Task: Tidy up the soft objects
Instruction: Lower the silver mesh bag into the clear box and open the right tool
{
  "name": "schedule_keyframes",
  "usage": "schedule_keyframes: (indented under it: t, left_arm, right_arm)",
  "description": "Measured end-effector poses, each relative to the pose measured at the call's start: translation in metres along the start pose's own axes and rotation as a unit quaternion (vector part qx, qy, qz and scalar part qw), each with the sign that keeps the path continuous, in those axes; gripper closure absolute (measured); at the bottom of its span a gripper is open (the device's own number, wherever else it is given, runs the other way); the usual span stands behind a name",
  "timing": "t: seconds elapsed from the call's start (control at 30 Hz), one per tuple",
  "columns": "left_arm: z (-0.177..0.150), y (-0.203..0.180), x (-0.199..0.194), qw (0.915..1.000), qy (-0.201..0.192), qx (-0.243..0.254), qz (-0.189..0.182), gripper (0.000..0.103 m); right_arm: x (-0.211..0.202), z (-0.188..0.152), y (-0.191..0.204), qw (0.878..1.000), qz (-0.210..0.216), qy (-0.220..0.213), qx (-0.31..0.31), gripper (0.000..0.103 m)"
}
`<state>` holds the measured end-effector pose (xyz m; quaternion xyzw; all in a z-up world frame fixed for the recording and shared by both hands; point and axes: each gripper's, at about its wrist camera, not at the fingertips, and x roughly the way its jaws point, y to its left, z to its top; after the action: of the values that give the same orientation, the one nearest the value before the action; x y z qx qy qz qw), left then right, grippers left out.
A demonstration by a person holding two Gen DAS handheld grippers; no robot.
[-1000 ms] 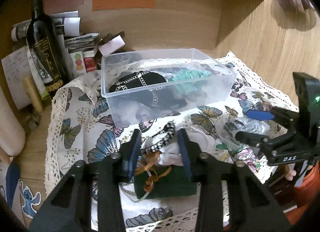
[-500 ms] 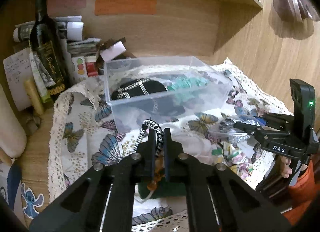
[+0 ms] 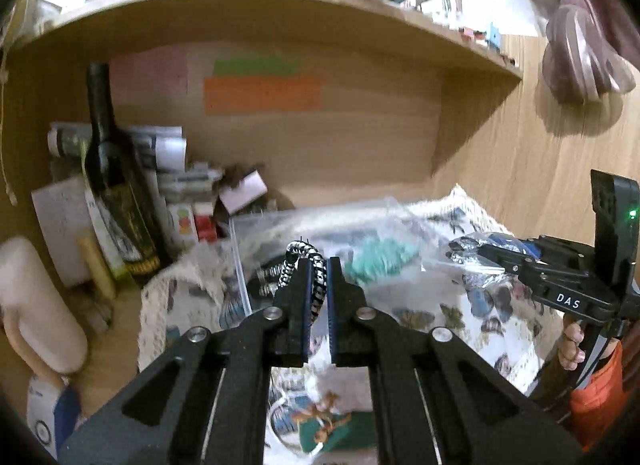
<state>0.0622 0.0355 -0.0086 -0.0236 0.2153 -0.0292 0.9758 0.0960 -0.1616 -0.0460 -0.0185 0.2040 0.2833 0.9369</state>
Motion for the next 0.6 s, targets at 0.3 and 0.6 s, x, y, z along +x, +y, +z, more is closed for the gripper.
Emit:
schedule_keyframes:
  t: [0.3,0.6]
  left_arm:
    - [0.026,0.001,0.025,0.9996,-0.012,0.014,0.021,0.097]
    - [0.025,0.007,0.09,0.9981,0.061,0.008,0.007,0.097]
  right_arm:
    - [0.02,0.041,0.003,0.999,-0.013,-0.034,-0.016,0.076]
    - [0.08,0.046,0.003,0.999,-0.033,0.016,-0.035,0.076]
